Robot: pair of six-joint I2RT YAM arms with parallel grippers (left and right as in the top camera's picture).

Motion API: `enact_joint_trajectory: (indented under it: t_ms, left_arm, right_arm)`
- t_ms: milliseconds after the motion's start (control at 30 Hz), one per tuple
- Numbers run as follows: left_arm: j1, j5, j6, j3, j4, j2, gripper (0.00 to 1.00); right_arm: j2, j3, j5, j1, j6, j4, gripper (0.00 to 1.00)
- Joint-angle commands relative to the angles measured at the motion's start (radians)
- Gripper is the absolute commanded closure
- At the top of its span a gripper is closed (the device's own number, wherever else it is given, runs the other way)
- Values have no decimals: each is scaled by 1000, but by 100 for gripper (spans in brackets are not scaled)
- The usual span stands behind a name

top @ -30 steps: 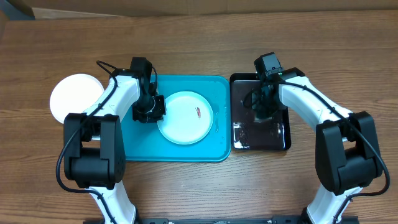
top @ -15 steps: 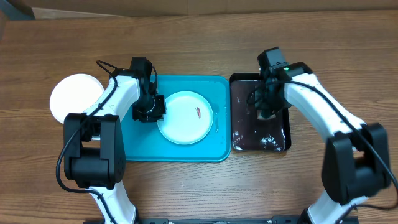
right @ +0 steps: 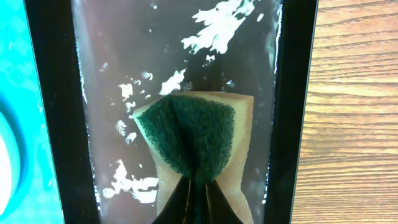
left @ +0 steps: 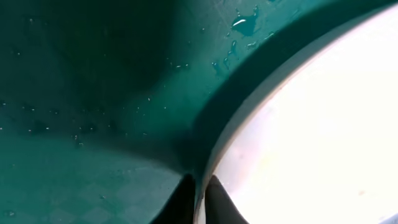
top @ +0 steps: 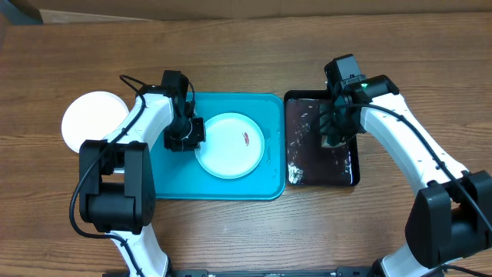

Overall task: Clean dirty plates on tray and stack at the side
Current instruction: 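Lift the sponge and carry it left over the white plate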

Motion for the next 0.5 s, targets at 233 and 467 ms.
enact_joint_trajectory:
  t_ms: [233,467]
  left_arm:
    - [-8,46,14,19,-18,-31,96]
    - [-8,45,15,19,-18,-31,96]
  right_arm:
    - [-18,35,9,27,-14,-30,96]
    - [-18,35,43,63,-4,-13,96]
